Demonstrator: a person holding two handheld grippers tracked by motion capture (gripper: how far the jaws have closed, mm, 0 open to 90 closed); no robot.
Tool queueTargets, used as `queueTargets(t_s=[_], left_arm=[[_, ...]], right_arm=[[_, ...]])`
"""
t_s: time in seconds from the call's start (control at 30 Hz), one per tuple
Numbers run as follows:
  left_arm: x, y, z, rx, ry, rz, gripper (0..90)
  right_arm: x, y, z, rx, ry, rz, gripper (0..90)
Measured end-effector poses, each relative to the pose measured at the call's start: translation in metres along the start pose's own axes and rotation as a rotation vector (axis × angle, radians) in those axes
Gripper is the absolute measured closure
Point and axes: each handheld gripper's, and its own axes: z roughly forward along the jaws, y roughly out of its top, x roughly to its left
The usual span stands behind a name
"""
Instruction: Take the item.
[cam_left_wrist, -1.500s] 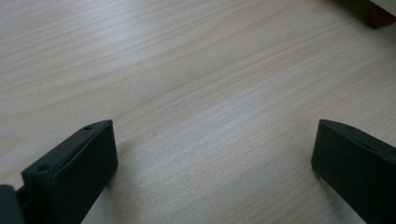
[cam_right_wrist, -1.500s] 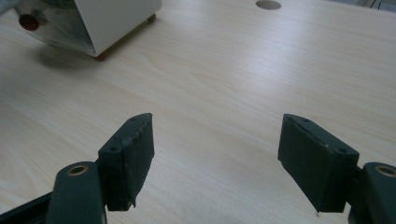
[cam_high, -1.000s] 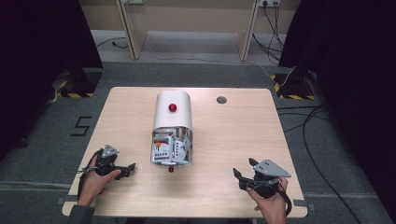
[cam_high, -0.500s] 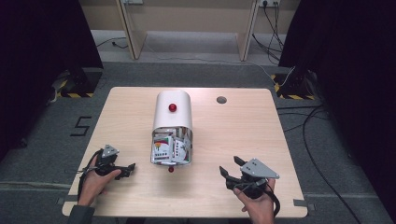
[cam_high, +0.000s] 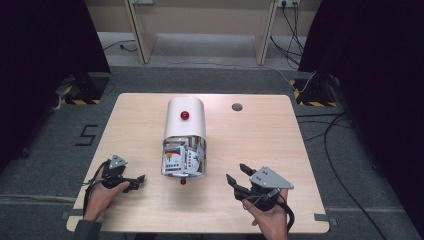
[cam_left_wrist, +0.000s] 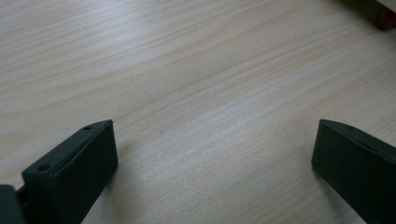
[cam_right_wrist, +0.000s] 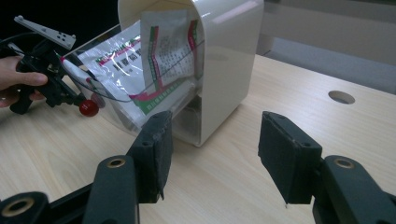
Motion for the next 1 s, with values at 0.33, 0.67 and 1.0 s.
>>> queueTargets(t_s=[0.33, 0.67, 1.0], left_arm=[[0.0, 0.0, 0.0, 0.0, 0.0, 0.0, 0.0], [0.0, 0.0, 0.0, 0.0, 0.0, 0.0, 0.0], [0.0, 0.0, 0.0, 0.002, 0.001, 0.001, 0.0]], right_arm=[[0.007, 0.013, 0.009, -0.017, 0.019, -0.014, 46.8], [0.019, 0.028, 0.021, -0.027, 0.029, -0.052, 47.6], [0.025, 0.045, 0.029, -0.042, 0.051, -0.065, 48.2]])
